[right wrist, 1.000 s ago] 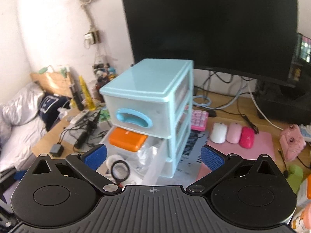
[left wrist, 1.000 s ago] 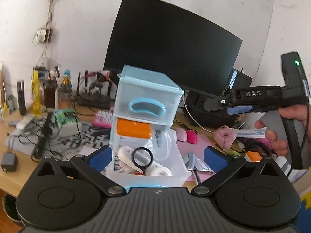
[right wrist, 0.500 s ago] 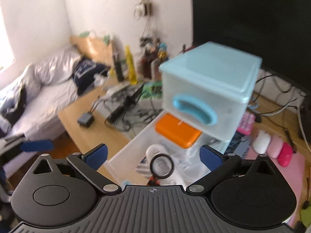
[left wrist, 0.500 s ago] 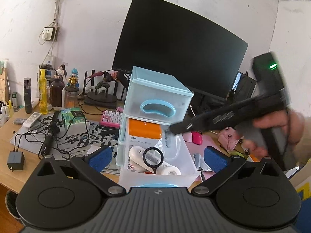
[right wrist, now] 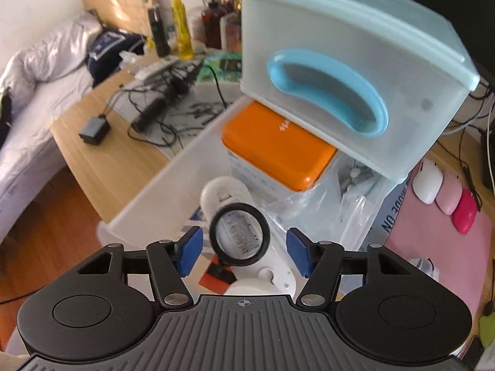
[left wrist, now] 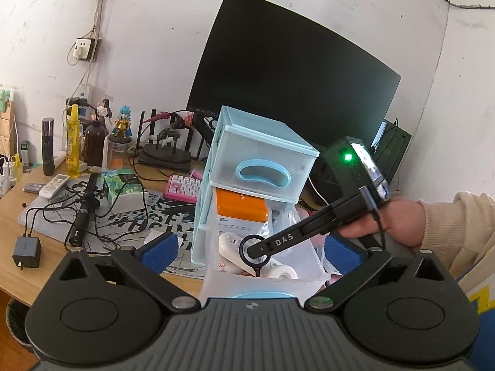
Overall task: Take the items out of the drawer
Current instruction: 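Grasp the black ring with the right tool while the left tool releases the handle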
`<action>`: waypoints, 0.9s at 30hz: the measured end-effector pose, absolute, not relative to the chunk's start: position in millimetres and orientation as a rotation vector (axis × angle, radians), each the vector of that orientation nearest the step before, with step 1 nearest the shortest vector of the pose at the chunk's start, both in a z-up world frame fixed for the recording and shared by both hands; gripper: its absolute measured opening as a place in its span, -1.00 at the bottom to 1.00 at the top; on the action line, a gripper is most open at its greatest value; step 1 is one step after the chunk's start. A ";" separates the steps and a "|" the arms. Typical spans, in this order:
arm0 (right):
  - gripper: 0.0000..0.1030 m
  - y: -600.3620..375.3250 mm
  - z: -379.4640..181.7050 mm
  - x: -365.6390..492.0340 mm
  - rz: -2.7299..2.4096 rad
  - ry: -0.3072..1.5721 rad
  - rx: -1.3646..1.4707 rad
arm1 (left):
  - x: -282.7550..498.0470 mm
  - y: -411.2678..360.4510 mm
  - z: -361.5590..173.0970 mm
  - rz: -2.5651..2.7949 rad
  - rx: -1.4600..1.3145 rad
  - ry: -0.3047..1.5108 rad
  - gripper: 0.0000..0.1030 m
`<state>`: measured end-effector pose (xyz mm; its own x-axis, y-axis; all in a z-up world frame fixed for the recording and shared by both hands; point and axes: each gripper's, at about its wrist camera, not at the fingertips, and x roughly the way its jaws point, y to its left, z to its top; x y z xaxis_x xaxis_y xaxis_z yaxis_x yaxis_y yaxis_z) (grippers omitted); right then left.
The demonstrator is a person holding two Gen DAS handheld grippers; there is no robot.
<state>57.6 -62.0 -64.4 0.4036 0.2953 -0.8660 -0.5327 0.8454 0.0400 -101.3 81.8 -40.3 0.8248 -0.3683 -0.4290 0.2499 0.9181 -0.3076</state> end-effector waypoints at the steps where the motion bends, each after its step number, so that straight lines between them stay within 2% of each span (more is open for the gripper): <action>1: 0.15 -61.7 -67.5 59.0 0.525 1.040 -0.262 | -100.7 82.4 -40.5 -0.333 -0.244 0.503 1.00; 5: 0.01 -60.6 -78.5 64.5 0.503 1.077 -0.270 | -99.1 86.2 -41.6 -0.338 -0.250 0.505 1.00; 6: -0.08 -60.7 -79.5 65.6 0.496 1.080 -0.271 | -98.6 87.1 -41.9 -0.339 -0.253 0.506 1.00; 17: -0.28 -66.8 -87.0 72.4 0.473 1.122 -0.239 | -94.4 93.9 -42.6 -0.351 -0.260 0.499 1.00; 19: -0.51 -68.7 -86.5 72.4 0.474 1.127 -0.230 | -93.6 94.9 -42.9 -0.353 -0.261 0.499 1.00; 23: -0.84 -75.8 -78.7 67.3 0.479 1.121 -0.213 | -92.7 95.8 -43.3 -0.357 -0.264 0.499 1.00; 27: -0.85 -82.9 -71.0 62.3 0.484 1.116 -0.196 | -91.2 97.6 -44.0 -0.360 -0.266 0.498 1.00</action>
<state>62.3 -82.9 -71.0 0.3490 0.2744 -0.8960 -0.4669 0.8800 0.0876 -91.2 97.6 -44.0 0.8182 -0.3977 -0.4151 0.2700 0.9033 -0.3333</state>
